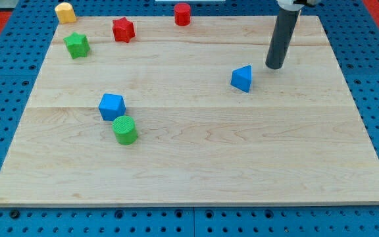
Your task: Push the blue triangle to center of the board
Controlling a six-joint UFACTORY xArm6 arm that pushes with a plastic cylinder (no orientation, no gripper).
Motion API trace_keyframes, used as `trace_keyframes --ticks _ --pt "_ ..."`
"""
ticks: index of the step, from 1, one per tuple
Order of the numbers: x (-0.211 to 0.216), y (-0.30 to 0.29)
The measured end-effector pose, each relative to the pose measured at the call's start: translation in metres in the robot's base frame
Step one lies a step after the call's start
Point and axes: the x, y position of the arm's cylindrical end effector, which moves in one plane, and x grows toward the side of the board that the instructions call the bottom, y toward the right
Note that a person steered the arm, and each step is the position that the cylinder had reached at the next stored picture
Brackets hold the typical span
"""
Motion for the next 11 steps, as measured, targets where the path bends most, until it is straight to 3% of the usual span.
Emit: trace_keyframes --ticks 2,3,5,11 --pt "0.079 -0.03" --pt "0.078 -0.031" --pt "0.056 0.025" --pt "0.027 -0.102"
